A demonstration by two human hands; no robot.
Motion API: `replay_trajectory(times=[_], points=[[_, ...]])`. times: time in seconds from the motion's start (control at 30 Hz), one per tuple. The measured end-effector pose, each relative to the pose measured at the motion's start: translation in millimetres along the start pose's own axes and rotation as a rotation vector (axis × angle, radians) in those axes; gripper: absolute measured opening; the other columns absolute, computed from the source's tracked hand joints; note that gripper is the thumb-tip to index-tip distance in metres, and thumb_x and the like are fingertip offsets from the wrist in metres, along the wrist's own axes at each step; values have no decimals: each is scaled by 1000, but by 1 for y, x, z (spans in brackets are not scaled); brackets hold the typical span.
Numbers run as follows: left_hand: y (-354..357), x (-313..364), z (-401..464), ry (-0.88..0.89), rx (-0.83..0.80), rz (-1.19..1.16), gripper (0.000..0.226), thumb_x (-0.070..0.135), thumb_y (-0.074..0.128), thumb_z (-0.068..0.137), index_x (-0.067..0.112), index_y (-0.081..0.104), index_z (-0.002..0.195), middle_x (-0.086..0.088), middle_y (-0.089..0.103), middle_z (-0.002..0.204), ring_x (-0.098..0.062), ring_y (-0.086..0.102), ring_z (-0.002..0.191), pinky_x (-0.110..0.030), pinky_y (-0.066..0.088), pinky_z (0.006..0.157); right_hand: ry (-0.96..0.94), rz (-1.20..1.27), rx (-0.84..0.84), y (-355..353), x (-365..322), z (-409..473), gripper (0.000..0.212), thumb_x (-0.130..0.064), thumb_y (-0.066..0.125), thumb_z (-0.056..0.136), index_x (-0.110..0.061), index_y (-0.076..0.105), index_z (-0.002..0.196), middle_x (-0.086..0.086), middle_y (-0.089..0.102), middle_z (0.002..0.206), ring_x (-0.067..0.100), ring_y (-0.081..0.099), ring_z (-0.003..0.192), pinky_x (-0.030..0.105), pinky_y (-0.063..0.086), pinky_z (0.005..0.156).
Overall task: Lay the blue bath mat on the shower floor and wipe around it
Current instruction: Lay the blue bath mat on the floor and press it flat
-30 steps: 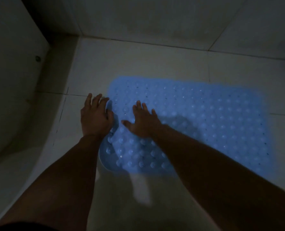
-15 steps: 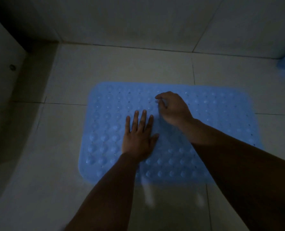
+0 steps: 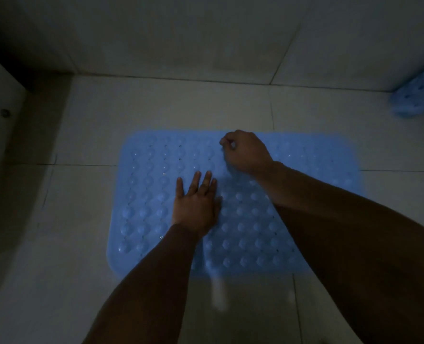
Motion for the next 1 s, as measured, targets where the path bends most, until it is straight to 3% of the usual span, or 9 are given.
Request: replay_trajectory(times=[0.07, 0.13, 0.17, 0.27, 0.37, 0.43, 0.6, 0.83, 1.0], points=[[-28, 2, 10, -16, 70, -34, 45, 38, 36, 104, 14, 62, 132, -9, 59, 142, -32, 53, 133, -50, 39, 107, 31, -22, -26, -5, -9, 0, 31, -28, 46, 98, -15, 73, 104, 9, 73, 111, 32, 66, 105, 38, 53, 91], [-48, -5, 19, -32, 163, -20, 33, 34, 46, 98, 14, 72, 105, -9, 72, 110, -34, 63, 109, -43, 47, 89, 52, -62, -25, 0, -12, -13, 35, -36, 42, 100, -15, 70, 98, 11, 72, 106, 34, 66, 100, 36, 51, 85], [-52, -9, 22, -44, 195, -25, 31, 33, 48, 94, 14, 72, 102, -8, 72, 107, -33, 62, 109, -43, 48, 87, 57, -80, -11, 6, -12, -23, 40, -43, 38, 100, -18, 69, 101, 11, 71, 106, 34, 65, 101, 38, 51, 86], [-45, -19, 22, -65, 232, -66, 39, 35, 44, 91, 16, 70, 113, -8, 70, 119, -33, 56, 125, -47, 47, 94, 25, -203, 23, 38, 0, -62, 62, -53, 22, 97, -17, 56, 134, 14, 60, 135, 34, 53, 128, 50, 46, 102], [-32, -23, 18, -58, 242, -71, 40, 32, 47, 94, 17, 64, 127, -8, 61, 137, -33, 42, 142, -51, 41, 104, 43, -334, -79, 72, 18, -92, 76, -57, 15, 97, -11, 19, 157, 14, 12, 167, 31, 9, 155, 57, 18, 121], [-26, -26, 17, -57, 271, -88, 43, 33, 42, 94, 17, 62, 129, -8, 58, 140, -34, 39, 144, -52, 42, 105, 19, -403, -71, 88, 29, -104, 82, -63, 17, 98, -9, 6, 159, 13, -8, 168, 29, -7, 155, 57, 6, 123], [-13, -33, 16, -11, 345, -98, 46, 34, 38, 96, 16, 61, 132, -10, 57, 143, -35, 38, 146, -51, 43, 106, -4, -429, -1, 94, 35, -107, 88, -69, 16, 97, -9, 5, 159, 9, -14, 167, 24, -15, 154, 57, 4, 123], [-8, -38, 21, -55, 411, -136, 47, 35, 37, 98, 15, 61, 133, -10, 56, 146, -34, 36, 147, -50, 43, 105, 6, -289, -70, 91, 32, -104, 87, -69, 24, 96, -14, 4, 160, 5, -6, 169, 21, -10, 155, 50, -5, 125], [-31, -28, 28, -98, 390, -174, 48, 34, 39, 98, 16, 55, 140, -10, 44, 156, -34, 28, 151, -55, 41, 107, 193, 81, -225, 7, 27, -51, 60, -48, 49, 100, -18, 39, 152, 7, 44, 155, 26, 44, 141, 35, 29, 118]])
Point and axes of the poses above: each hand's wrist, its own z-axis towards the middle knuckle, its own y-axis out of the palm, x = y × z, the point moved 1 cm from there along z, towards the middle knuckle
